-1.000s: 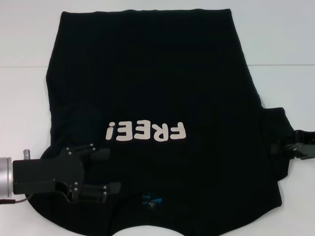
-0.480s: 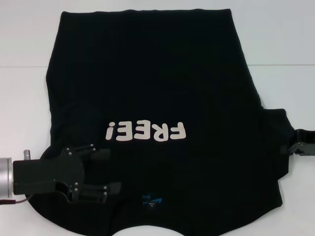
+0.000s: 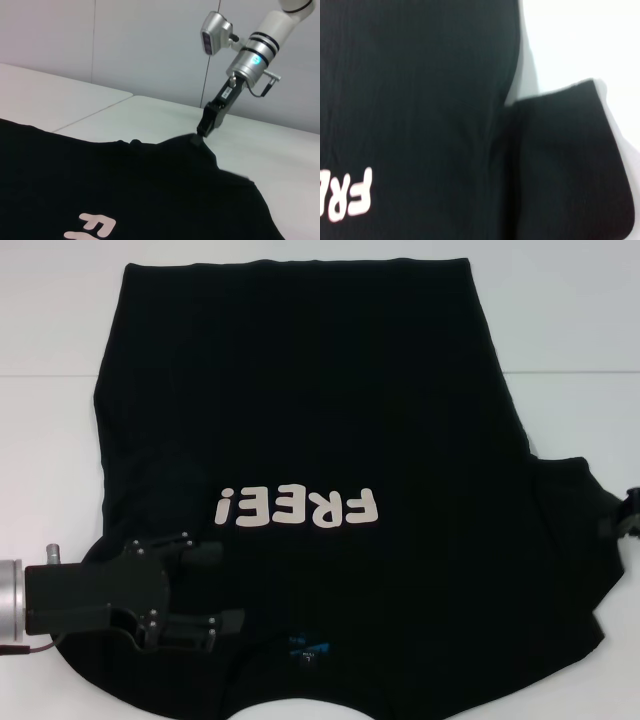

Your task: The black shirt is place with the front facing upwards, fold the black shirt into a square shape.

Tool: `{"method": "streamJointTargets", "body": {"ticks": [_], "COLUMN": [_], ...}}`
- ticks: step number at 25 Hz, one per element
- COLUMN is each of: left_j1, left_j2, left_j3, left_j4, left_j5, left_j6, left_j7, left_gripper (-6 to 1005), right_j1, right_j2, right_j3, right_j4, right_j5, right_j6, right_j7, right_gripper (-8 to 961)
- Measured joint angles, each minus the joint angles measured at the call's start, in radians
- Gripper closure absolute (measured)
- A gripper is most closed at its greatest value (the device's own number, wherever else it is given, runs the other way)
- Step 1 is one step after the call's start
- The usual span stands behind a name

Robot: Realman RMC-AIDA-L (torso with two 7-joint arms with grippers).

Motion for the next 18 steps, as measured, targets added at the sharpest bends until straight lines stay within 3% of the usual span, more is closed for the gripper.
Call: {"method": "streamJointTargets", "body": {"ticks": [7,18], "left_j1": [0.000,0.000], "left_j2": [0.000,0.000], "left_j3": [0.000,-0.002], "left_j4": [0.000,0.001], "left_j5": [0.000,0.000], "left_j6": [0.000,0.000], "left_j7": [-0.002,-0.003], "left_gripper": [88,89], "right_j1": [0.012,0.127], "right_j2": [-0.004,0.032], "right_j3": [-0.006,-0.138], "right_j4": [-0.076,-0.081], "right_j5": [0.001,-0.004], "right_j6": [-0.019,-0.025], "right_j7": [-0.028,-0.055], "right_gripper": [946,945]}}
